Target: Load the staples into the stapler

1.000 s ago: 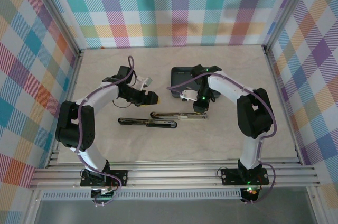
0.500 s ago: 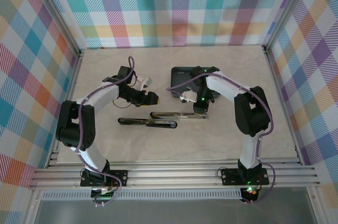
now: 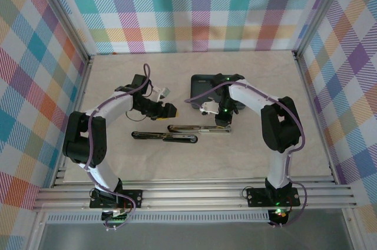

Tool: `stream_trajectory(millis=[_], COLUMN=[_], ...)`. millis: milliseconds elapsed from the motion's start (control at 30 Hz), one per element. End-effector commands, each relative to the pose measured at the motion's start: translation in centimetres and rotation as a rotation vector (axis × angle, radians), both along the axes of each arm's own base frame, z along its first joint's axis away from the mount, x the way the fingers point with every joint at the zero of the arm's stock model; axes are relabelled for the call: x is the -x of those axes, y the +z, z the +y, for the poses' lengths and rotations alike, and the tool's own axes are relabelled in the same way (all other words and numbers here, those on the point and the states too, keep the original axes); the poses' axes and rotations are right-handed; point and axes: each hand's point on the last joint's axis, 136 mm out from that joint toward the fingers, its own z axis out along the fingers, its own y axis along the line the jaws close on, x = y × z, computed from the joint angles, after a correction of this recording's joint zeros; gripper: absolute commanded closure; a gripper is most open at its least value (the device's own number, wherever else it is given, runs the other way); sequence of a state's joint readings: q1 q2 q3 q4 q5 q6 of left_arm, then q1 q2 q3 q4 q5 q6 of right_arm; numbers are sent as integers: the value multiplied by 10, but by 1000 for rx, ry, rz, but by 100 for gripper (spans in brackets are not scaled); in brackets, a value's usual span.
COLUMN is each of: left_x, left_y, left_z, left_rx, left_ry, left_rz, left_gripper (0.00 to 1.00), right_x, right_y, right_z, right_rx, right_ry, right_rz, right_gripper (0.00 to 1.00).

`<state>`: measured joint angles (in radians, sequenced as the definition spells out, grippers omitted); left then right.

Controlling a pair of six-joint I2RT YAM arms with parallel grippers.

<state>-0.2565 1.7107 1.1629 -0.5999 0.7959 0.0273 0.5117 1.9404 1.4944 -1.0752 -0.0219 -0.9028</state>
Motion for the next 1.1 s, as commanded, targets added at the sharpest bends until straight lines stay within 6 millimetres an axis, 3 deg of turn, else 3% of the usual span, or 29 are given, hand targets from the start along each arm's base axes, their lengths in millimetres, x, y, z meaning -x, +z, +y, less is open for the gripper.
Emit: stream_trajectory(millis=[0, 833, 1067], left_x=[-3, -3, -3], left_y=[5, 5, 4], left_z=[1, 0, 0], left_rx=[20, 19, 17], left_ry=[-5, -6, -6], left_rz=[-3, -1, 0], left_gripper=[28, 28, 28], right_x=[1, 8, 5], right_y=[7, -5, 0], right_z=[1, 0, 1], right_rx=[5, 44, 37], right_ry=[33, 64, 63], right_rz=[-6, 26, 8], right_gripper=[84, 84, 84])
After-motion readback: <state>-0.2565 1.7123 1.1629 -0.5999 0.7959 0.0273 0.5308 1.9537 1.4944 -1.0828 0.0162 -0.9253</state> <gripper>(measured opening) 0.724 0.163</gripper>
